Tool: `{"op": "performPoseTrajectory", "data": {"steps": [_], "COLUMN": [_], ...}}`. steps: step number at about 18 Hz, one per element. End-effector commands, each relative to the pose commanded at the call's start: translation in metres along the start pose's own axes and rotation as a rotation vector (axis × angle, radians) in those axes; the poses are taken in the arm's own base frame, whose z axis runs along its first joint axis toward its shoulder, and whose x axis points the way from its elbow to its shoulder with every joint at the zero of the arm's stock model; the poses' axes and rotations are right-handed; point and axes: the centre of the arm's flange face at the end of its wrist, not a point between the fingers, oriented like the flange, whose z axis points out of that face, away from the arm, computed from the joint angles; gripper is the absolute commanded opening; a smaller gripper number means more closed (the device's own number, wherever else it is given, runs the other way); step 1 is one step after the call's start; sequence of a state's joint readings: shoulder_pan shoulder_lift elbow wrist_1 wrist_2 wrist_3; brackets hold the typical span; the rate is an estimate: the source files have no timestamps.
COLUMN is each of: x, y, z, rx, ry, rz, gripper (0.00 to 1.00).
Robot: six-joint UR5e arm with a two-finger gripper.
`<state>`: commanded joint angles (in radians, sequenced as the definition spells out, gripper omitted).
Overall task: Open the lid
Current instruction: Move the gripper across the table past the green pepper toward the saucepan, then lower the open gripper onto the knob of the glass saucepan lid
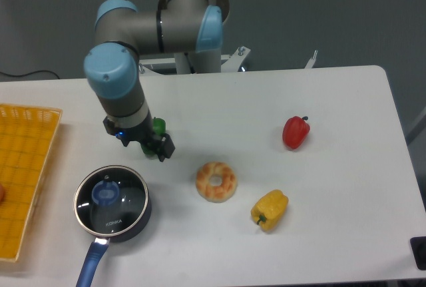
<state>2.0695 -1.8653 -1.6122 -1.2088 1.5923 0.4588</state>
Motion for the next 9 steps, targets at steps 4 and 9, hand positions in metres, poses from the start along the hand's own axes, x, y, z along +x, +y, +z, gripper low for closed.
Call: {"op": "performPoseTrajectory", "data": {"steps": [4,9], "x": [0.02,0.033], "y": [-0.011,-0.022], "z": [0.001,0.008], "rx": [0.002,-0.002], "ry": [0.0,0.004], "rz": [-0.006,-0.038], "gripper": [1.0,1.0]}}
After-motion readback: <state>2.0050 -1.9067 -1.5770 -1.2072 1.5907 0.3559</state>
